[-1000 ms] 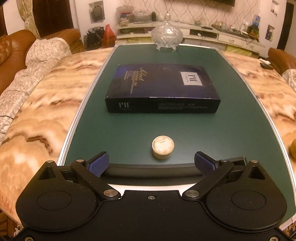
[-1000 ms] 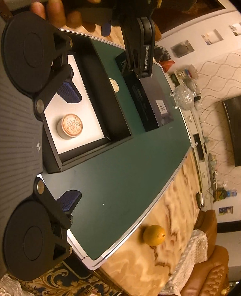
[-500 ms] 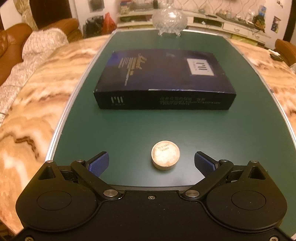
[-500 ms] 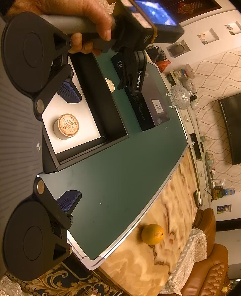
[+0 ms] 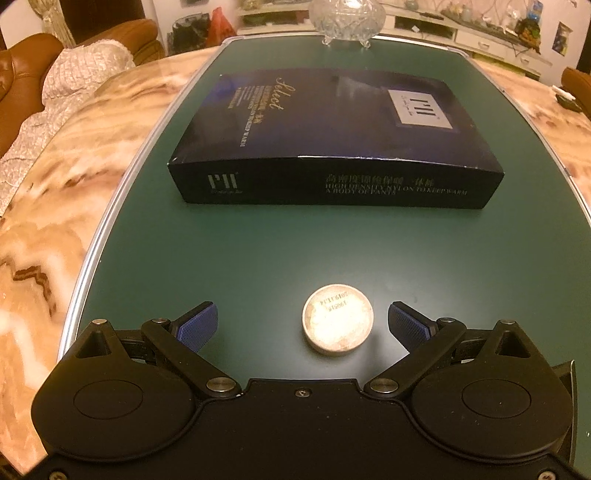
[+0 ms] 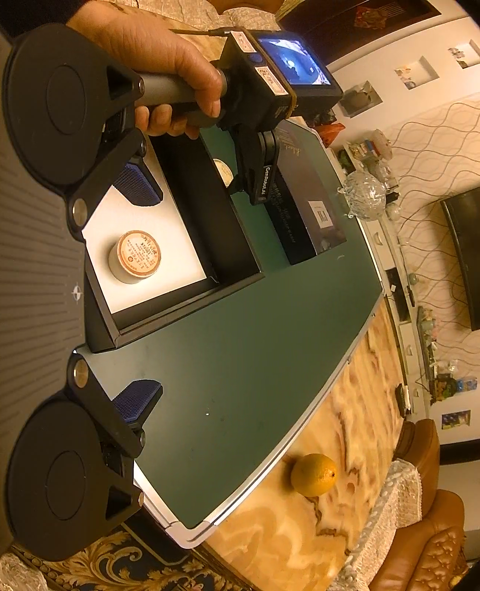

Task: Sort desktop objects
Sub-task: 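Move the left gripper to the last tin on the table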

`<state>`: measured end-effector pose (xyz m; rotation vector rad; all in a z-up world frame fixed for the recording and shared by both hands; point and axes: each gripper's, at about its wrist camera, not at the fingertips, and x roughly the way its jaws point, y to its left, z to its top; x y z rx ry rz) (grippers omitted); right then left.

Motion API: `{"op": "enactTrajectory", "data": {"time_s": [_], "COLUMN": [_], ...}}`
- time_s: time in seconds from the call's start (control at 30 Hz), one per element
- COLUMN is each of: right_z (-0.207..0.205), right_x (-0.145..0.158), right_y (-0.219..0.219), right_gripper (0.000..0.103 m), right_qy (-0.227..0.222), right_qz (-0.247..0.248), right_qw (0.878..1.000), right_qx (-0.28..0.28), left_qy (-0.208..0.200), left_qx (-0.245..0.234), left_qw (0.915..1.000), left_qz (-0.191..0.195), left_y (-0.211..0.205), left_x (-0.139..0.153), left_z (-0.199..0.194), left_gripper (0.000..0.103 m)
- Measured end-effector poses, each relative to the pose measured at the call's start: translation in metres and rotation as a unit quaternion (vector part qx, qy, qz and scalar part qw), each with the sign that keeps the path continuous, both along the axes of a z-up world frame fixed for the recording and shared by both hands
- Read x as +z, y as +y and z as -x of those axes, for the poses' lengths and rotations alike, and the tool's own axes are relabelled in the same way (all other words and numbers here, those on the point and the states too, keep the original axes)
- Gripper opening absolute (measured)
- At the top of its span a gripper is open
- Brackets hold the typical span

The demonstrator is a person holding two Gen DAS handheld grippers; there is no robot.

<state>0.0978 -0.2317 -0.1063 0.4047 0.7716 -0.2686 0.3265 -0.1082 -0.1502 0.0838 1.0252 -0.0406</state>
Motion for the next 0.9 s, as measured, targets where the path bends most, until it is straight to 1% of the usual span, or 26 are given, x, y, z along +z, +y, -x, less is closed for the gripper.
{"op": "enactTrajectory", "data": {"time_s": [0.17, 0.27, 0.33, 0.5, 0.57, 0.7, 0.83, 0.9], "right_z": [-0.0001, 0.0003, 0.0006, 0.0009, 0.0009, 0.0007, 0.0004, 0.0001], "right_x": [-0.0010, -0.0010, -0.0007, -0.0004, -0.0002, 0.0000, -0.0002, -0.0002], "right_y": [-0.0008, -0.0002, 0.0005, 0.0010, 0.0011, 0.0011, -0.0001, -0.0005], "right_gripper": [0.103, 0.103, 0.103, 0.103, 0.103, 0.103, 0.103, 0.103], "right_qy": [0.001, 0.002, 0.001, 0.001, 0.001, 0.001, 0.001, 0.001], "right_qz": [-0.005, -0.006, -0.006, -0.006, -0.006, -0.006, -0.008, -0.008], "right_qw": [1.000, 1.000, 1.000, 1.000, 1.000, 1.000, 1.000, 1.000], "right_qx": [0.000, 0.001, 0.002, 0.001, 0.002, 0.004, 0.004, 0.004], "left_qy": [-0.006, -0.006, -0.006, 0.004, 0.005, 0.007, 0.011, 0.011], "left_qx": [-0.004, -0.006, -0.007, -0.008, -0.007, -0.010, -0.011, -0.012], "left_qw": [0.9999, 0.9999, 0.9999, 1.0000, 1.0000, 0.9999, 0.9999, 0.9999], "left_qz": [-0.010, -0.006, -0.007, 0.000, 0.001, 0.002, 0.004, 0.004], "left_y": [-0.0042, -0.0052, -0.0061, -0.0059, -0.0060, -0.0063, -0.0066, -0.0070], "left_x": [0.0008, 0.0014, 0.0010, -0.0016, -0.0019, -0.0029, -0.0045, -0.0046], "left_z": [-0.0010, -0.0014, -0.0018, -0.0040, -0.0043, -0.0043, -0.0047, -0.0043], "left_gripper": [0.097, 0.094, 0.091, 0.078, 0.077, 0.069, 0.066, 0.062]}}
